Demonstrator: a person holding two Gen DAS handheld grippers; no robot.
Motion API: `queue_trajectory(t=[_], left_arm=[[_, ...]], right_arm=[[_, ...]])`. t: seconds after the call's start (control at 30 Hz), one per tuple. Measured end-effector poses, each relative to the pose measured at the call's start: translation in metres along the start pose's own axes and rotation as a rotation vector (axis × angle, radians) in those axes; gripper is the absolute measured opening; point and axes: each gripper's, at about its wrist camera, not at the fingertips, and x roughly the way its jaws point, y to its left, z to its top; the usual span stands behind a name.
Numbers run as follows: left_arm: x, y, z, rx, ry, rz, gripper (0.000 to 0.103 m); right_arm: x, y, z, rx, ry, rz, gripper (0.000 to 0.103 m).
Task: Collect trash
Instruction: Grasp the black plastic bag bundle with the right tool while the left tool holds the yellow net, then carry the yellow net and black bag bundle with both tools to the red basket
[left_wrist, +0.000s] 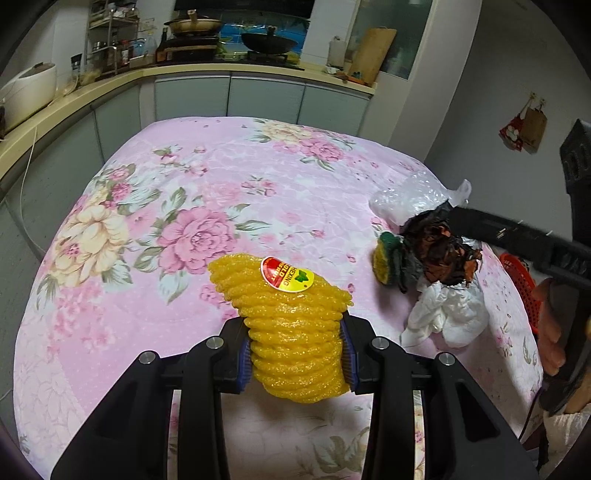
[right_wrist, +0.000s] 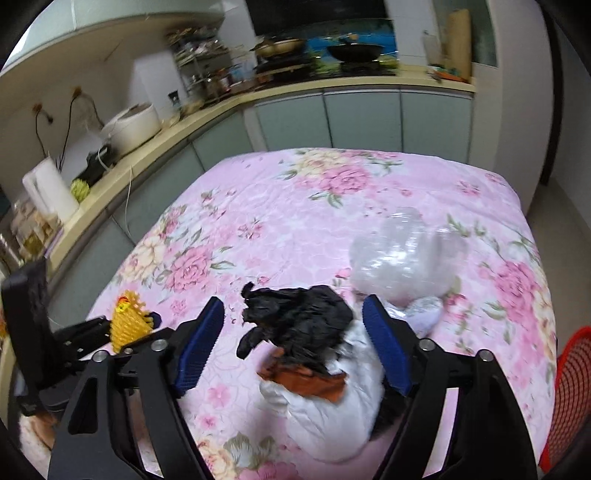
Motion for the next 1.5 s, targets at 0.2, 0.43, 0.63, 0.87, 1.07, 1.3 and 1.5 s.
queue_trajectory(t=[0.2,0.43,0.63,0.87,1.07,1.3,1.5], left_arm=[[-0.001,0.006,0.0,-0.011,-0.001,0.005,0.035],[0.001,0.009,0.0,-0.02,0.0,0.004,0.035],[0.0,0.01,0.001,-0.028,-0.006,0.008,0.035],[-0.009,0.007,0.005,-0.022,-0.031,0.014,0.035],[-0.014,0.003,0.009,-0.014,-0.04,0.017,0.035],[-0.023,-0.001,0.017,0.009,-0.071,0.027,0.035],[-0.029,-0.005,0.025,0.025,-0.093,0.031,0.035]], right_arm=[[0.027,0.004,-0.002,-0.028,0.027,-0.059,0.075],[0.041,-0.006,-0.005,-0.018,0.058,-0.068,0.057],[0.03,-0.007,-0.001,-0.002,0.022,-0.055,0.051],[-0.002,-0.004,0.011,0.009,-0.064,-0.029,0.05],[-0.023,-0.01,0.016,0.03,-0.107,-0.023,0.05],[-0.05,-0.026,0.022,0.073,-0.163,-0.03,0.05],[-0.075,-0.04,0.025,0.107,-0.22,-0.044,0.05]])
